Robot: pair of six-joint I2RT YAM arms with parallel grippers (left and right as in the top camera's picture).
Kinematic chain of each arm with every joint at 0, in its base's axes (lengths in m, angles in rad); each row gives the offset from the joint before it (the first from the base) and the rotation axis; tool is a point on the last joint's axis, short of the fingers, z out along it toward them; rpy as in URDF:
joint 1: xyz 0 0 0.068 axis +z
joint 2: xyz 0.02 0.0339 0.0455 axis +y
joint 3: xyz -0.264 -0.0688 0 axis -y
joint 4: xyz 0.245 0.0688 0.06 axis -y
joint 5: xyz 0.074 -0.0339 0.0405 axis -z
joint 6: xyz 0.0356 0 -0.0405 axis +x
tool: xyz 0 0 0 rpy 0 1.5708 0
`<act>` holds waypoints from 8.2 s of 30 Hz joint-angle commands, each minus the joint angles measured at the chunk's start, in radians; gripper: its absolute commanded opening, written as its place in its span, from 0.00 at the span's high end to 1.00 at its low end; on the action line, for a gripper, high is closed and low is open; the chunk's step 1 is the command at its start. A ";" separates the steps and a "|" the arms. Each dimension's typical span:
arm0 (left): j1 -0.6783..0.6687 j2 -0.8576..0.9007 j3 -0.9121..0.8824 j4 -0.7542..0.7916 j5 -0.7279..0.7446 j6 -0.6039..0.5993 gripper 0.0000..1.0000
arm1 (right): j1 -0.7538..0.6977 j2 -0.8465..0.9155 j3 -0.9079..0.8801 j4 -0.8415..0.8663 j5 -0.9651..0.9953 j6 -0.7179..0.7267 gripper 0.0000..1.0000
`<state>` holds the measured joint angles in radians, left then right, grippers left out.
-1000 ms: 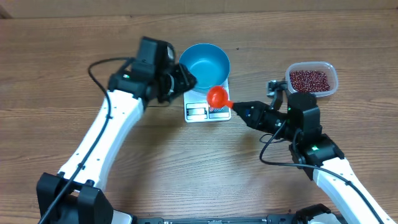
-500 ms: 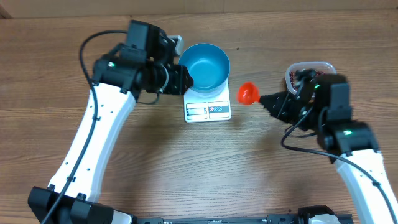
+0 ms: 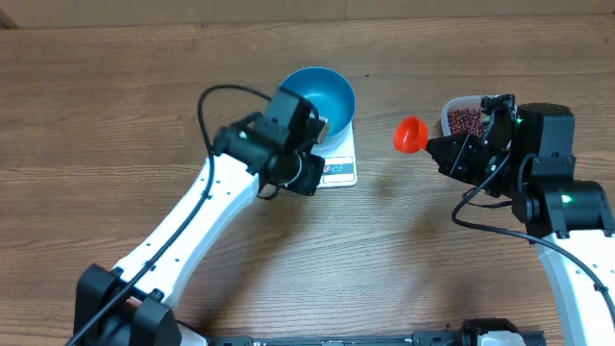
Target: Scoop item into bowl and weigh 150g on scale
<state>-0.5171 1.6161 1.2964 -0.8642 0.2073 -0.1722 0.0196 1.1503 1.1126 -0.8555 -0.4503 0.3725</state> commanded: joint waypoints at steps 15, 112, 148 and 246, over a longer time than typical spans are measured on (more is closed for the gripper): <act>-0.093 0.081 -0.227 0.445 -0.133 0.177 0.96 | -0.004 0.011 0.012 0.005 0.013 -0.014 0.96; -0.123 0.326 -0.219 0.698 -0.357 0.139 0.96 | -0.004 0.011 0.012 -0.011 0.013 -0.015 0.96; -0.102 -0.194 -0.018 0.265 -0.126 0.111 0.96 | -0.004 0.011 0.012 -0.011 0.013 -0.014 0.96; -0.144 0.391 -0.018 0.416 -0.383 -0.098 0.96 | -0.004 0.011 0.012 -0.067 0.013 -0.034 0.96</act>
<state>-0.6552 1.9751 1.2709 -0.4385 -0.1455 -0.2451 0.0196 1.1625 1.1126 -0.9276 -0.4404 0.3431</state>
